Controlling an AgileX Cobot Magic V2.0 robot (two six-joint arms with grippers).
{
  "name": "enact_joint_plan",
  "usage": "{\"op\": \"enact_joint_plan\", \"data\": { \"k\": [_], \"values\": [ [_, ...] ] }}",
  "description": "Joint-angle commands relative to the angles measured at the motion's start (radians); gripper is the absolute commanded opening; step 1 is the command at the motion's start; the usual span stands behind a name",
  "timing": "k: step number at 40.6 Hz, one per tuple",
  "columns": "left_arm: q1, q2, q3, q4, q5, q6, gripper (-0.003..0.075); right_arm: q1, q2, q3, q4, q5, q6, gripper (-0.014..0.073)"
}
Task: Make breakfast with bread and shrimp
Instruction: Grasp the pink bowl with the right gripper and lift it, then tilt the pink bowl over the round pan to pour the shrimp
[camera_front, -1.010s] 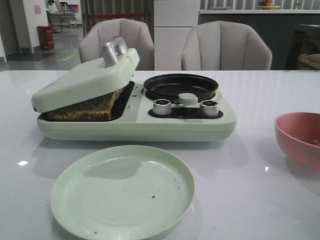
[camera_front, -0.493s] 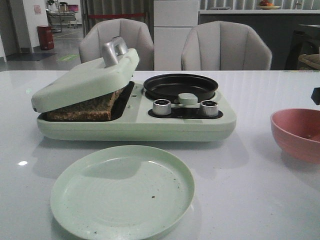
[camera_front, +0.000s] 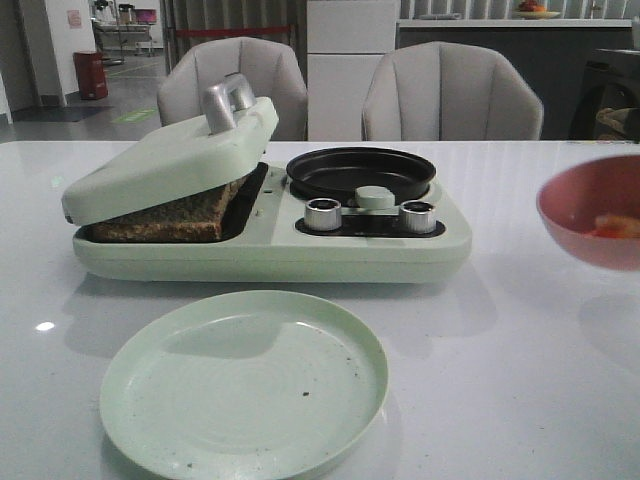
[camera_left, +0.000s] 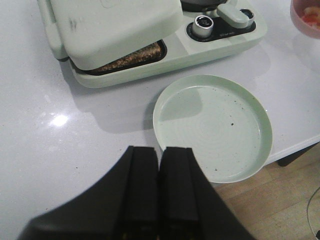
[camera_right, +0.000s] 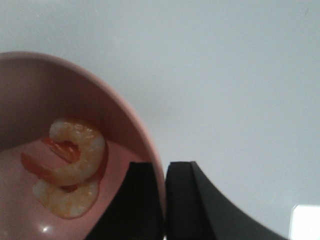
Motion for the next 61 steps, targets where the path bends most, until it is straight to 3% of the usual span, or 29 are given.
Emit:
{"op": "enact_joint_plan", "data": {
  "k": [1, 12, 21, 27, 33, 46, 61],
  "values": [
    [-0.006, 0.000, -0.027, 0.001, -0.065, -0.009, 0.0101, 0.090, -0.084, -0.126, -0.152, 0.016, 0.022, 0.0018],
    [-0.006, 0.000, -0.027, 0.001, -0.065, -0.009, 0.0101, 0.380, -0.041, -0.386, -0.690, 0.177, 0.330, 0.0018],
    [-0.006, 0.000, -0.027, 0.001, -0.065, -0.009, 0.0101, 0.599, 0.067, -0.499, -1.138, 0.270, 0.459, 0.0018],
    [-0.006, 0.000, -0.027, 0.001, -0.065, -0.009, 0.0101, 0.672, 0.169, -0.516, -1.422, 0.329, 0.550, 0.0018],
    [-0.006, 0.000, -0.027, 0.001, -0.065, -0.009, 0.0101, 0.689, 0.287, -0.516, -1.582, 0.360, 0.574, 0.0018],
    [-0.006, 0.000, -0.027, 0.001, -0.065, -0.009, 0.0101, 0.689, 0.484, -0.608, -1.598, 0.466, 0.574, 0.0018],
    [-0.006, 0.000, -0.027, 0.001, -0.065, -0.009, 0.0101, 0.694, 0.490, -0.723, -1.598, 0.536, 0.512, 0.0018]
  ]
}}
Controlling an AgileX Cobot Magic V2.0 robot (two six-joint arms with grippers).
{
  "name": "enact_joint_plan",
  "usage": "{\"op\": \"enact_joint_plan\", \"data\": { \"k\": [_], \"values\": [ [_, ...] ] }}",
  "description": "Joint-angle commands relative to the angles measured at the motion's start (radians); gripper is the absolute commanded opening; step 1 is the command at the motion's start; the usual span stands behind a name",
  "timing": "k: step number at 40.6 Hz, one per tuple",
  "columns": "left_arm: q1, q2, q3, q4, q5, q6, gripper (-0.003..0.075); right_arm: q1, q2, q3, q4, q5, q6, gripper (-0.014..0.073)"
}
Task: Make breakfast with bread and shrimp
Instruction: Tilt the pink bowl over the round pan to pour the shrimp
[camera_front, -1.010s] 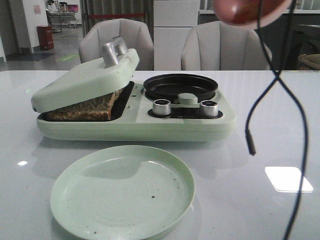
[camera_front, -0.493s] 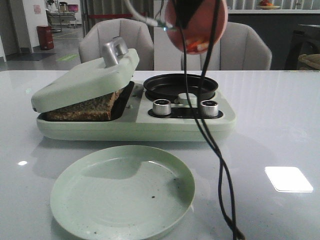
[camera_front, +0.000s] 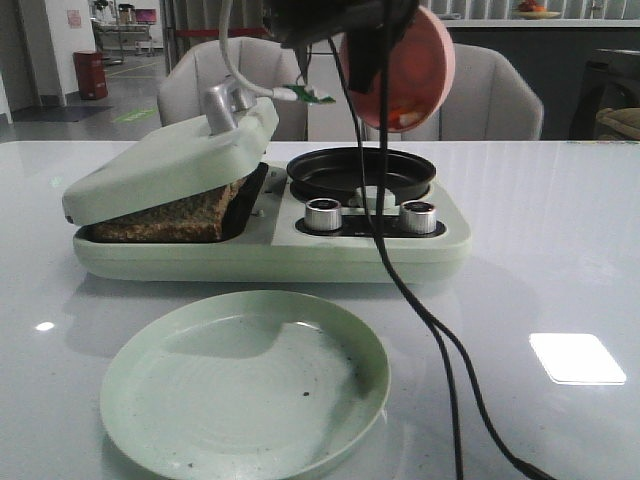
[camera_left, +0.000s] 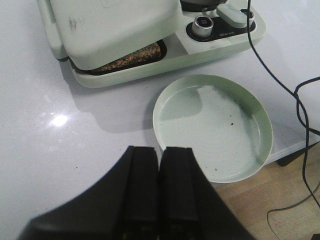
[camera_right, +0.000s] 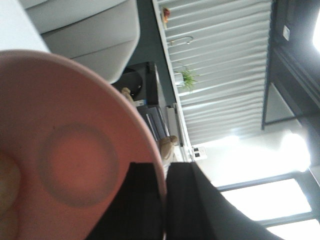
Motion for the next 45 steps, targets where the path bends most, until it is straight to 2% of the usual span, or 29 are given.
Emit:
{"op": "enact_joint_plan", "data": {
  "k": [1, 6, 11, 16, 25, 40, 45],
  "values": [
    [-0.006, 0.000, -0.027, 0.001, -0.065, -0.009, 0.0101, 0.001, -0.074, -0.100, -0.107, 0.070, -0.044, 0.0018],
    [-0.006, 0.000, -0.027, 0.001, -0.065, -0.009, 0.0101, 0.008, -0.074, -0.168, -0.107, 0.053, -0.094, 0.0018],
    [-0.006, 0.000, -0.027, 0.001, -0.065, -0.009, 0.0101, 0.014, -0.049, -0.162, -0.107, -0.003, -0.100, 0.0018],
    [-0.006, 0.000, -0.027, 0.001, -0.065, -0.009, 0.0101, 0.014, 0.032, -0.161, -0.107, 0.014, -0.224, 0.0018],
    [-0.006, 0.000, -0.027, 0.001, -0.065, -0.009, 0.0101, 0.017, 0.041, -0.166, -0.107, 0.047, -0.214, 0.0018],
    [-0.006, 0.000, -0.027, 0.001, -0.065, -0.009, 0.0101, 0.017, -0.063, -0.216, -0.107, 0.026, -0.227, 0.0018],
    [-0.006, 0.000, -0.027, 0.001, -0.065, -0.009, 0.0101, 0.017, -0.050, -0.208, -0.091, 0.018, -0.174, 0.0018]
  ]
}}
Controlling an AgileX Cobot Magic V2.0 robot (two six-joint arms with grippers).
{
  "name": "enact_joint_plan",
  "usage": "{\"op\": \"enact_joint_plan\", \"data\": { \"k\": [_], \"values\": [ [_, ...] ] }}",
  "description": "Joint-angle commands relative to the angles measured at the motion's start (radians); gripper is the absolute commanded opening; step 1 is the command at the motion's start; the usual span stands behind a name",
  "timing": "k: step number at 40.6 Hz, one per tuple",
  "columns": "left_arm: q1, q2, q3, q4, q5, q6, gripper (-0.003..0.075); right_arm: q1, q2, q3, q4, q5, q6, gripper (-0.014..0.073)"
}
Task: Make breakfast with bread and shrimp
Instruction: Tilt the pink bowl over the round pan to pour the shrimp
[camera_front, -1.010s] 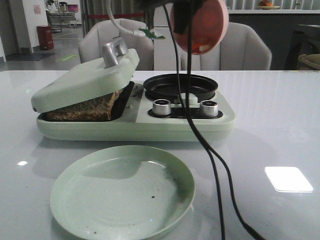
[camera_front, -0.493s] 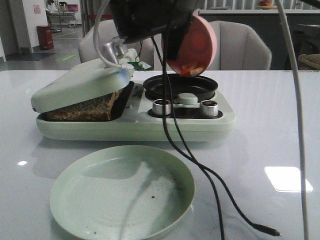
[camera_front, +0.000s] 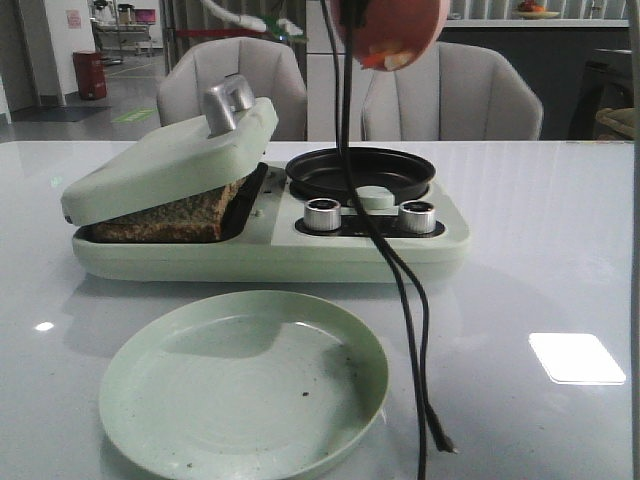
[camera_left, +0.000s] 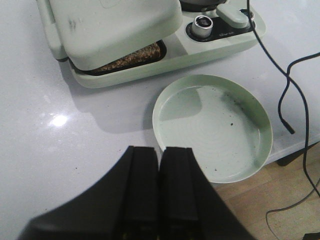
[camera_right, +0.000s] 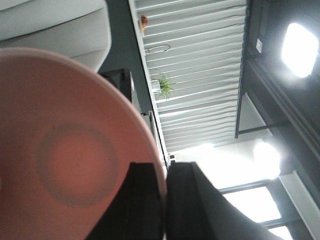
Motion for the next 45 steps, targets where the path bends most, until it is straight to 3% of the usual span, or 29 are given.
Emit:
{"op": "enact_joint_plan", "data": {
  "k": [1, 7, 11, 13, 17, 22, 26, 30, 39, 45],
  "values": [
    [-0.006, 0.000, -0.027, 0.001, -0.065, -0.009, 0.0101, -0.002, -0.054, -0.018, -0.092, 0.014, 0.023, 0.0018],
    [-0.006, 0.000, -0.027, 0.001, -0.065, -0.009, 0.0101, 0.000, 0.006, -0.001, -0.103, 0.016, -0.087, 0.0018],
    [-0.006, 0.000, -0.027, 0.001, -0.065, -0.009, 0.0101, 0.002, -0.003, -0.011, -0.098, 0.036, 0.044, 0.0018],
    [-0.006, 0.000, -0.027, 0.001, -0.065, -0.009, 0.0101, 0.002, 0.005, -0.001, -0.098, 0.027, 0.036, 0.0018],
    [-0.006, 0.000, -0.027, 0.001, -0.065, -0.009, 0.0101, 0.002, 0.007, -0.006, -0.102, 0.005, -0.184, 0.0018],
    [-0.006, 0.000, -0.027, 0.001, -0.065, -0.009, 0.0101, 0.001, -0.023, -0.042, -0.102, 0.006, 0.018, 0.0018],
    [-0.006, 0.000, -0.027, 0.001, -0.065, -0.009, 0.0101, -0.001, -0.032, -0.044, -0.102, -0.007, -0.146, 0.0018],
    [-0.006, 0.000, -0.027, 0.001, -0.065, -0.009, 0.0101, 0.001, -0.054, -0.045, -0.102, 0.002, -0.052, 0.0018],
    [-0.006, 0.000, -0.027, 0.001, -0.065, -0.009, 0.0101, -0.003, -0.074, -0.045, -0.095, 0.061, -0.040, 0.0018],
    [-0.006, 0.000, -0.027, 0.001, -0.065, -0.009, 0.0101, -0.004, -0.142, -0.045, 0.088, 0.107, -0.033, 0.0018]
  ]
}}
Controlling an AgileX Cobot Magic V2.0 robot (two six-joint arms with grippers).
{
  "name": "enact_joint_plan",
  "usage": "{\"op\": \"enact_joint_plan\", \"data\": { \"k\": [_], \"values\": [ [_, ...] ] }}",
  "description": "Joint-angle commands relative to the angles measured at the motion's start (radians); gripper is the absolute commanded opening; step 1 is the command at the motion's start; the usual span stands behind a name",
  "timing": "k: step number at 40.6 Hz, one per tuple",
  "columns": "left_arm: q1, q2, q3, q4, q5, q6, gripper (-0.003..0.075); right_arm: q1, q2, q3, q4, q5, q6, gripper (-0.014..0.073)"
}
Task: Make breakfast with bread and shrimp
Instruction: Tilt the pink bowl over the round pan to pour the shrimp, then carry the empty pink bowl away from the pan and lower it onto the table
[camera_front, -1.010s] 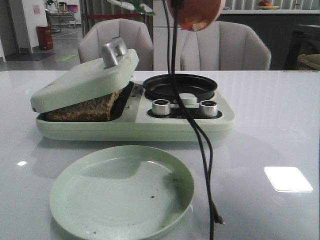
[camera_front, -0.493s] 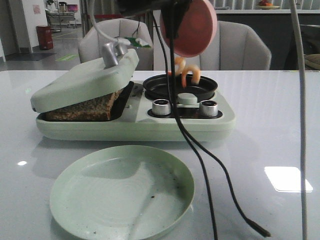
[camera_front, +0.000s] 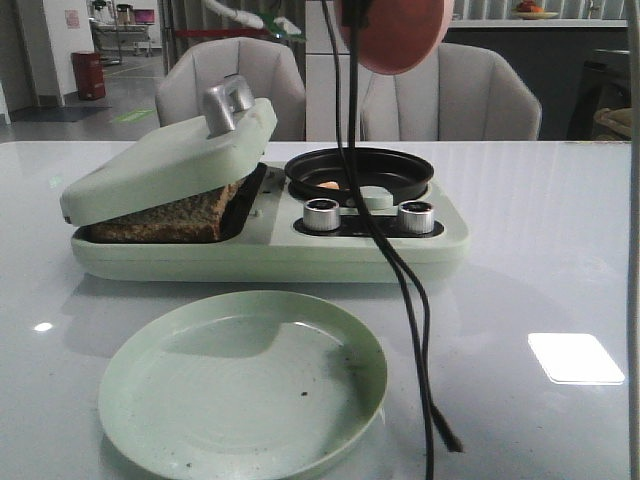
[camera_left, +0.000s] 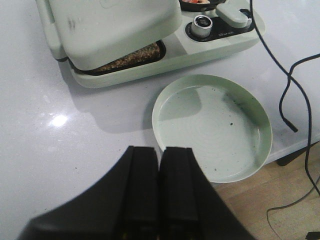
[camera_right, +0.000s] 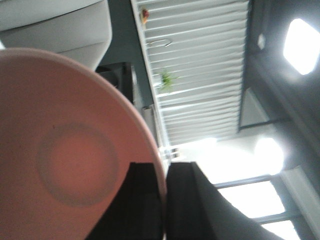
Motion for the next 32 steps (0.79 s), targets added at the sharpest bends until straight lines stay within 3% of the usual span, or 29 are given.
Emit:
{"op": "enact_joint_plan", "data": {
  "k": [1, 7, 15, 25, 32],
  "values": [
    [-0.006, 0.000, -0.027, 0.001, -0.065, -0.009, 0.0101, -0.011, -0.145, -0.034, 0.078, 0.092, 0.014, 0.0018],
    [-0.006, 0.000, -0.027, 0.001, -0.065, -0.009, 0.0101, -0.067, -0.284, 0.017, 0.399, 0.098, 0.006, 0.0018],
    [-0.006, 0.000, -0.027, 0.001, -0.065, -0.009, 0.0101, -0.224, -0.527, 0.260, 0.737, 0.038, -0.007, 0.0018],
    [-0.006, 0.000, -0.027, 0.001, -0.065, -0.009, 0.0101, -0.515, -0.764, 0.670, 1.036, -0.166, -0.019, 0.0018],
    [-0.006, 0.000, -0.027, 0.001, -0.065, -0.009, 0.0101, -0.702, -0.818, 0.890, 1.352, -0.364, -0.079, 0.0018]
  ]
}}
